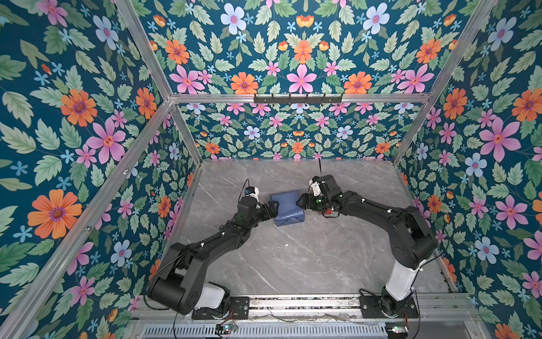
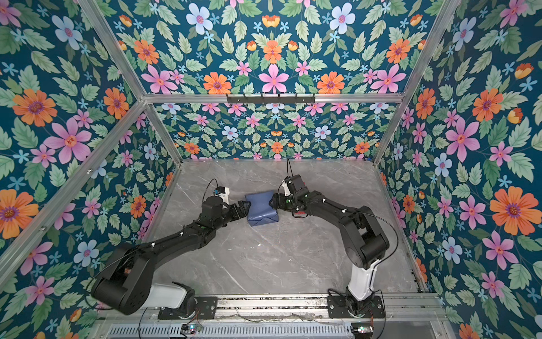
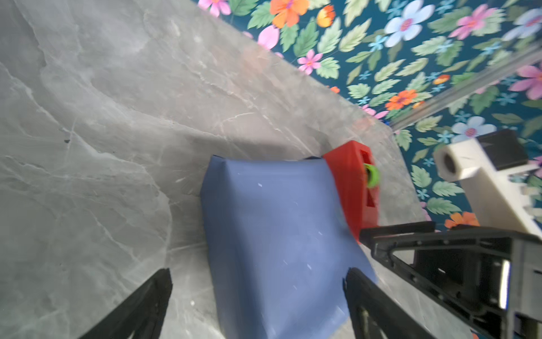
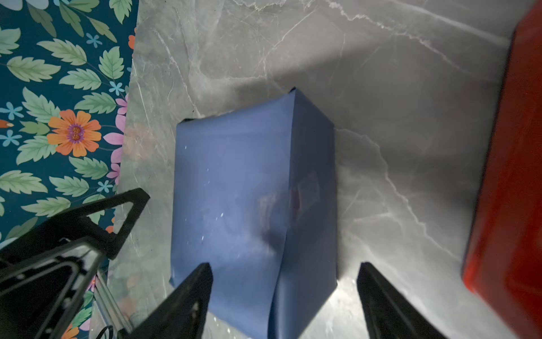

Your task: Wrap the gift box in paper

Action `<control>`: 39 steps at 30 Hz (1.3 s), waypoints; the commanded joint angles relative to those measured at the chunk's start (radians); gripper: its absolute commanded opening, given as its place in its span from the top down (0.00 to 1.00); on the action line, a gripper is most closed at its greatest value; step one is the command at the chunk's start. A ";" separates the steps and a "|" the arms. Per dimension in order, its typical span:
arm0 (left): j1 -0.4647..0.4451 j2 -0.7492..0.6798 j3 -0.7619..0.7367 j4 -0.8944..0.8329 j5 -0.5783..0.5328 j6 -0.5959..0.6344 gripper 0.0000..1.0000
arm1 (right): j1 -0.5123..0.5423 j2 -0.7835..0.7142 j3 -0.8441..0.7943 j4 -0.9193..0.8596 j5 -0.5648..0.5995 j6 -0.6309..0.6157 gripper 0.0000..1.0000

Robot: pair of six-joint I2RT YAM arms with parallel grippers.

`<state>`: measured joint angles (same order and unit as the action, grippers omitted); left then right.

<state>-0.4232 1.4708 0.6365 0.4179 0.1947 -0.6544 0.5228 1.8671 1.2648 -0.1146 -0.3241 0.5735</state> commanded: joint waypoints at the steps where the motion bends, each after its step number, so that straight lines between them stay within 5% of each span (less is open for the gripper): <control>1: -0.002 0.088 0.051 0.079 0.103 -0.023 0.10 | 0.000 0.049 0.043 0.046 -0.089 0.031 0.21; 10: -0.083 0.110 -0.006 0.185 0.256 -0.082 0.18 | 0.006 -0.066 -0.166 0.227 -0.278 0.152 0.30; 16: -0.100 0.001 -0.124 0.226 0.241 -0.124 0.17 | 0.007 -0.262 -0.368 0.251 -0.255 0.187 0.30; 22: -0.087 -0.189 -0.139 0.007 0.006 0.015 0.08 | 0.002 -0.476 -0.377 -0.121 0.134 -0.026 0.21; 29: -0.058 -0.426 -0.130 -0.139 -0.372 0.253 0.00 | -0.022 -0.674 -0.386 -0.276 0.633 -0.213 0.01; 39: 0.109 -0.410 -0.196 0.039 -0.640 0.517 0.00 | -0.343 -0.751 -0.633 0.051 0.687 -0.311 0.01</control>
<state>-0.3546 1.0283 0.4541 0.3767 -0.3443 -0.2420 0.2085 1.1152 0.6785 -0.2142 0.3023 0.3378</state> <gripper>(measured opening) 0.995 0.992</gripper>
